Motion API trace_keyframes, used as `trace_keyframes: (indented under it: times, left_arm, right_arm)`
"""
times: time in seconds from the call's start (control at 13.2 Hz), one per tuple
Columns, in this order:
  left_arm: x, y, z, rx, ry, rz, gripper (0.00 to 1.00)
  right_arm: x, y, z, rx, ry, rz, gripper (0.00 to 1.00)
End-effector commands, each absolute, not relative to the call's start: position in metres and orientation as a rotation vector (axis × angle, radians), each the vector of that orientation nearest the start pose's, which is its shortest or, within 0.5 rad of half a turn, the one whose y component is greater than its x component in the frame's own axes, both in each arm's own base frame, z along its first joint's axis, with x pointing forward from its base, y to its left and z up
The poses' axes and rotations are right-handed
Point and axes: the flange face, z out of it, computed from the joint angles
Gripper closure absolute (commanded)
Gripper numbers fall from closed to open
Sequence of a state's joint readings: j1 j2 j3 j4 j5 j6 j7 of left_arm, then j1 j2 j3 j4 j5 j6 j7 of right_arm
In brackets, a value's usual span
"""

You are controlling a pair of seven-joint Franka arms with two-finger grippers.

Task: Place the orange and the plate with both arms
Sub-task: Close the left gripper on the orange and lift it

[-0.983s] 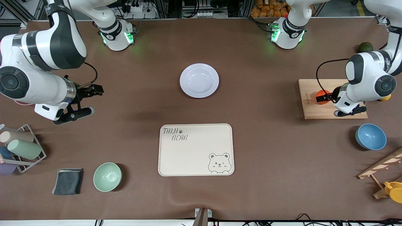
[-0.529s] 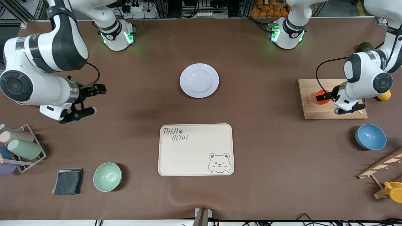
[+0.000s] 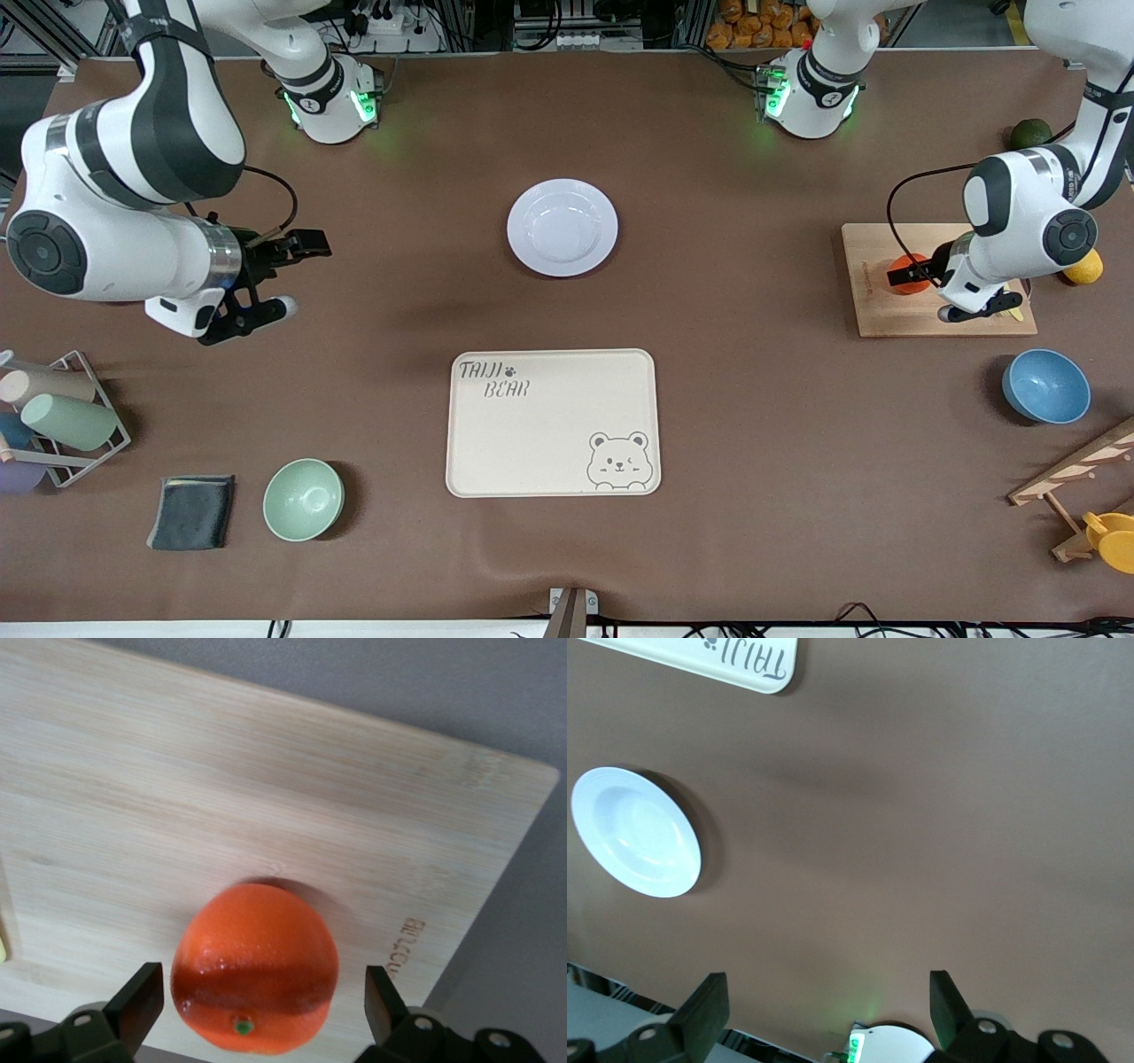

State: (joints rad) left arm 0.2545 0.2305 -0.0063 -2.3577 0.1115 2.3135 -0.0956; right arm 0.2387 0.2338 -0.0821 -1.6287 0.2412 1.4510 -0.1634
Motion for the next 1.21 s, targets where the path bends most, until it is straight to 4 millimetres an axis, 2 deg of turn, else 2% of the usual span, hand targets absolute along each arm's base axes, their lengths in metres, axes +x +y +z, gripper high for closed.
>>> trace_keyframes:
  times: [0.0, 0.08, 0.15, 0.23, 0.38, 0.45, 0.6, 0.83, 0.98, 1.13]
  left_arm:
    - [0.462, 0.127, 0.204, -3.032, -0.375, 0.428, 0.0]
    - [0.461, 0.127, 0.203, -3.031, -0.375, 0.433, 0.0]
    - [0.46, 0.127, 0.203, -3.031, -0.375, 0.433, 0.1]
    - [0.46, 0.127, 0.202, -3.031, -0.375, 0.435, 0.27]
    - [0.462, 0.124, 0.204, -3.032, -0.361, 0.428, 0.69]
    - [0.465, 0.122, 0.207, -3.033, -0.359, 0.416, 0.81]
    - [0.473, 0.116, 0.221, -3.036, -0.346, 0.369, 0.81]
    - [0.506, 0.059, 0.264, -3.047, -0.264, 0.265, 0.81]
    - [0.53, -0.013, 0.295, -3.048, -0.284, 0.211, 0.81]
    - [0.544, -0.104, 0.326, -3.066, -0.325, 0.143, 0.81]
  right_arm:
    - [0.566, 0.121, 0.452, -2.72, -0.351, 0.61, 0.0]
    - [0.562, 0.123, 0.445, -2.689, -0.339, 0.63, 0.0]
    - [0.557, 0.125, 0.438, -2.659, -0.325, 0.653, 0.0]
    - [0.552, 0.127, 0.432, -2.624, -0.308, 0.671, 0.0]
    - [0.544, 0.124, 0.418, -2.57, -0.267, 0.71, 0.0]
    - [0.54, 0.125, 0.411, -2.539, -0.25, 0.736, 0.0]
    - [0.534, 0.117, 0.401, -2.496, -0.207, 0.76, 0.0]
    - [0.536, 0.096, 0.409, -2.491, -0.18, 0.732, 0.0]
    - [0.541, 0.087, 0.408, -2.514, -0.159, 0.685, 0.0]
    - [0.545, 0.083, 0.411, -2.531, -0.178, 0.641, 0.0]
